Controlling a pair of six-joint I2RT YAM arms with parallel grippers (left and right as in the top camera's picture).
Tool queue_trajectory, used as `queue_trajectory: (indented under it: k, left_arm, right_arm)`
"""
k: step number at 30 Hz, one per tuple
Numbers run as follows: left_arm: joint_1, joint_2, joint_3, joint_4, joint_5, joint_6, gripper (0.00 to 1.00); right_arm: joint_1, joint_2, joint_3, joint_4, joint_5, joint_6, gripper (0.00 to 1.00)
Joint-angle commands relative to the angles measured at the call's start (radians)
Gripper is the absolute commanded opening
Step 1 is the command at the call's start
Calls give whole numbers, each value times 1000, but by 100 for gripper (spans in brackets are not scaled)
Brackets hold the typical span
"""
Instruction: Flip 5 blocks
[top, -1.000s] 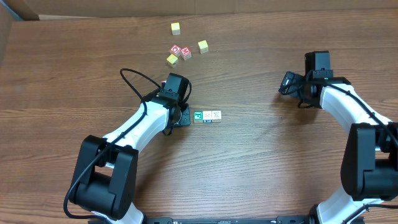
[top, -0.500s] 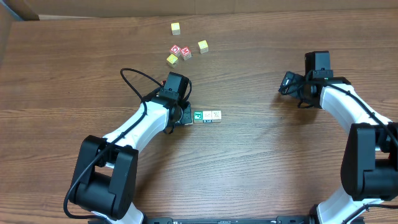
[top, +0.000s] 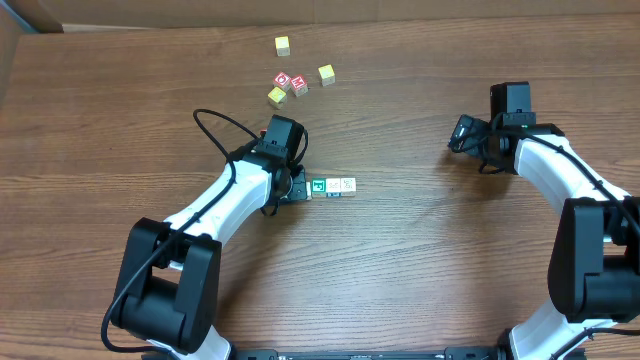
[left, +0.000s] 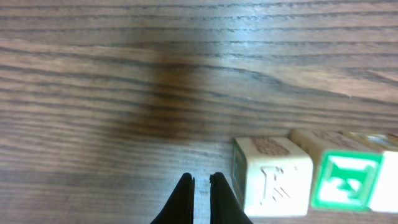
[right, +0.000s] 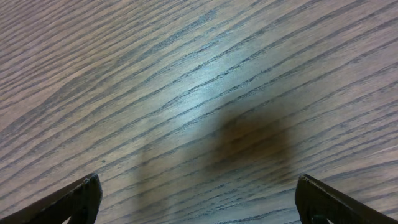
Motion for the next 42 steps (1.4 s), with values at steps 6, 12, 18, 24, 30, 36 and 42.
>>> queue_trajectory:
  k: [6, 12, 18, 24, 30, 36, 42]
  left_arm:
    - [11, -57, 82, -159, 140, -34, 4]
    - [-15, -13, 35, -140, 164, -34, 4]
    - [-30, 34, 23, -97, 164, -34, 4]
    - [-29, 90, 23, -79, 149, -32, 4]
    - [-28, 96, 25, -40, 149, -29, 4]
    - [-28, 96, 26, -24, 150, -25, 4]
    - [-28, 83, 32, -60, 161, -24, 4]
  right_arm:
    - [-4, 3, 18, 6, 10, -8, 100]
    - [-4, 3, 18, 6, 10, -7, 100]
    - [-4, 3, 18, 6, 10, -7, 100]
    - [-4, 3, 18, 6, 10, -8, 100]
    - [-4, 3, 18, 6, 10, -7, 100]
    - [-4, 3, 18, 6, 10, -7, 100]
    - [-4, 3, 18, 6, 10, -7, 100]
